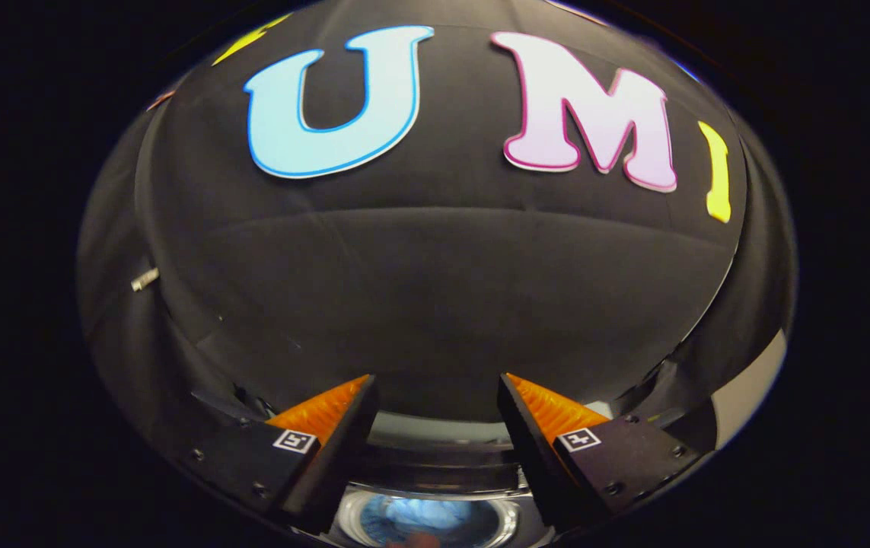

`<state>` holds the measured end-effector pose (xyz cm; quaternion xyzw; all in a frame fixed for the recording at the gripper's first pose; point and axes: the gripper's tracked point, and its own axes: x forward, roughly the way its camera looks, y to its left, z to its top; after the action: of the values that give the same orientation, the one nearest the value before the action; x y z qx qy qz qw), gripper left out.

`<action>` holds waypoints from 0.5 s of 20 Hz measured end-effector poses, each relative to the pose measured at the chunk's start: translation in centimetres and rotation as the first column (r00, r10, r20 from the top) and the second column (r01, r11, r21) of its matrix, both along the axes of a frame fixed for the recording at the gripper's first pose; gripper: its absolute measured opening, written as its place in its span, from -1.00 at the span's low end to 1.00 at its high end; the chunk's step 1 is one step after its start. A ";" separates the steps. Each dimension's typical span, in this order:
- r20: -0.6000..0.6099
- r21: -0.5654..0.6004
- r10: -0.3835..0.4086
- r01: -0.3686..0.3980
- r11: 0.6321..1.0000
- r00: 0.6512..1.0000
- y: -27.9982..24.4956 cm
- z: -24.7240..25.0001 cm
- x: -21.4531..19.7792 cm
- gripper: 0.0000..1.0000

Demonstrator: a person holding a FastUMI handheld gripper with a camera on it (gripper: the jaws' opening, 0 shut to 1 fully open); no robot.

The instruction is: Put the clothes into the washing machine and then close the washing machine lid.

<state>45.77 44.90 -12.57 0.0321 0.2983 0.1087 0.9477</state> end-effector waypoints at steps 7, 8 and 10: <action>0.047 -0.005 0.010 -0.010 1.000 0.999 0.4 -0.2 0.0 0.98; 0.054 -0.005 0.018 -0.017 1.000 0.998 0.3 0.0 -0.1 0.97; 0.067 0.001 0.032 -0.032 0.999 0.997 0.3 0.1 -0.6 0.98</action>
<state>45.21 45.23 -12.52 0.0245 0.2667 0.1253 0.9553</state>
